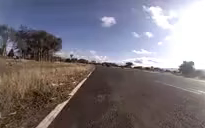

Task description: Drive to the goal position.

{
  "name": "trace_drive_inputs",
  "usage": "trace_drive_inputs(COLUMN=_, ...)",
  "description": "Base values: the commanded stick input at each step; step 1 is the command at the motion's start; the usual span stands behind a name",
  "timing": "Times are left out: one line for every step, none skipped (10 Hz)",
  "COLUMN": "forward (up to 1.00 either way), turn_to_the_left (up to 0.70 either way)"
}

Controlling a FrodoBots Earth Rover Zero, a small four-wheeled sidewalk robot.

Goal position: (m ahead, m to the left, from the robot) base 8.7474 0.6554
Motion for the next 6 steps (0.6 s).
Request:
trace_drive_inputs(forward=0.45, turn_to_the_left=0.0)
trace_drive_inputs(forward=0.45, turn_to_the_left=0.0)
trace_drive_inputs(forward=0.45, turn_to_the_left=0.0)
trace_drive_inputs(forward=0.45, turn_to_the_left=0.0)
trace_drive_inputs(forward=0.45, turn_to_the_left=0.0)
trace_drive_inputs(forward=0.45, turn_to_the_left=0.0)
